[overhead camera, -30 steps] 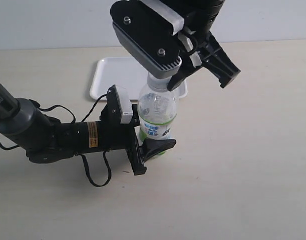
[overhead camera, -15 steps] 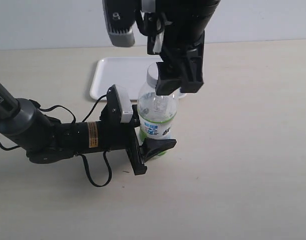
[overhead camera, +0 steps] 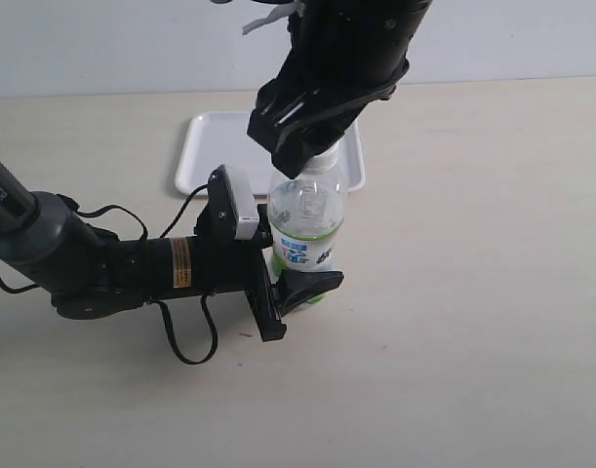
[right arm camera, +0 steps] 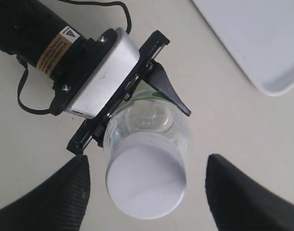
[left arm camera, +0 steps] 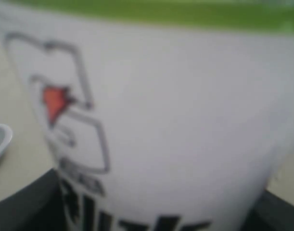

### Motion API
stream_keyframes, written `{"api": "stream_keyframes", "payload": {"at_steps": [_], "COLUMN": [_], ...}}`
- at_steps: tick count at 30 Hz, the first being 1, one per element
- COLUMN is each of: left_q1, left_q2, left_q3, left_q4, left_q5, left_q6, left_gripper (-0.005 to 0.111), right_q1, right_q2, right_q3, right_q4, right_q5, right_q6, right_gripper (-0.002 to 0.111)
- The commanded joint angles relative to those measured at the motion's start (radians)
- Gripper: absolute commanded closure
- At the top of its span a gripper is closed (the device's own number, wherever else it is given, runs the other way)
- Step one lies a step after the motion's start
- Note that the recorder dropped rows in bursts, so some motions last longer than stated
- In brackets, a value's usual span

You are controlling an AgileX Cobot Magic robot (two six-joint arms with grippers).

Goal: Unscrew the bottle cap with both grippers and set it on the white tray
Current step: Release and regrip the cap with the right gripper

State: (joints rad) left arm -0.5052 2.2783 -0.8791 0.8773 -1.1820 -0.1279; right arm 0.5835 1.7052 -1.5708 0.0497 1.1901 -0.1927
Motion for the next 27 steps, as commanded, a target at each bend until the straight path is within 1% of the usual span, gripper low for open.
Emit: {"api": "stream_keyframes", "payload": {"at_steps": [1, 6, 9, 13, 18, 19, 23, 25, 27], "left_q1": [-0.004, -0.004, -0.004, -0.004, -0.004, -0.004, -0.004, -0.004, -0.004], "left_q2": [-0.01, -0.01, -0.01, -0.01, -0.01, -0.01, -0.01, -0.01, -0.01], "left_q3": [-0.005, -0.005, -0.005, -0.005, -0.005, -0.005, -0.005, -0.005, -0.005], "left_q4": [-0.001, -0.001, -0.001, -0.001, -0.001, -0.001, -0.001, -0.001, -0.001], "left_q5": [-0.009, -0.009, -0.009, -0.009, -0.009, -0.009, -0.009, -0.009, -0.009], "left_q6": [0.001, 0.001, 0.003, 0.003, 0.003, 0.003, 0.003, 0.003, 0.003], "left_gripper": [0.106, 0.106, 0.106, 0.106, 0.106, 0.106, 0.106, 0.106, 0.106], "right_q1": [0.003, 0.003, 0.003, 0.003, 0.003, 0.003, 0.003, 0.003, 0.003], "right_q2": [0.0, 0.002, 0.005, 0.005, 0.005, 0.005, 0.005, 0.005, 0.005], "right_q3": [-0.004, -0.004, -0.004, -0.004, -0.004, -0.004, -0.004, -0.004, -0.004], "right_q4": [0.0, 0.0, 0.0, 0.0, -0.001, -0.003, -0.003, -0.003, -0.003], "right_q5": [0.022, 0.03, 0.031, 0.031, 0.031, 0.031, 0.031, 0.031, 0.031], "right_q6": [0.071, 0.074, 0.075, 0.075, 0.075, 0.073, -0.024, -0.109, -0.234], "right_gripper": [0.045, 0.046, 0.053, 0.073, 0.105, 0.108, 0.108, 0.108, 0.108]}}
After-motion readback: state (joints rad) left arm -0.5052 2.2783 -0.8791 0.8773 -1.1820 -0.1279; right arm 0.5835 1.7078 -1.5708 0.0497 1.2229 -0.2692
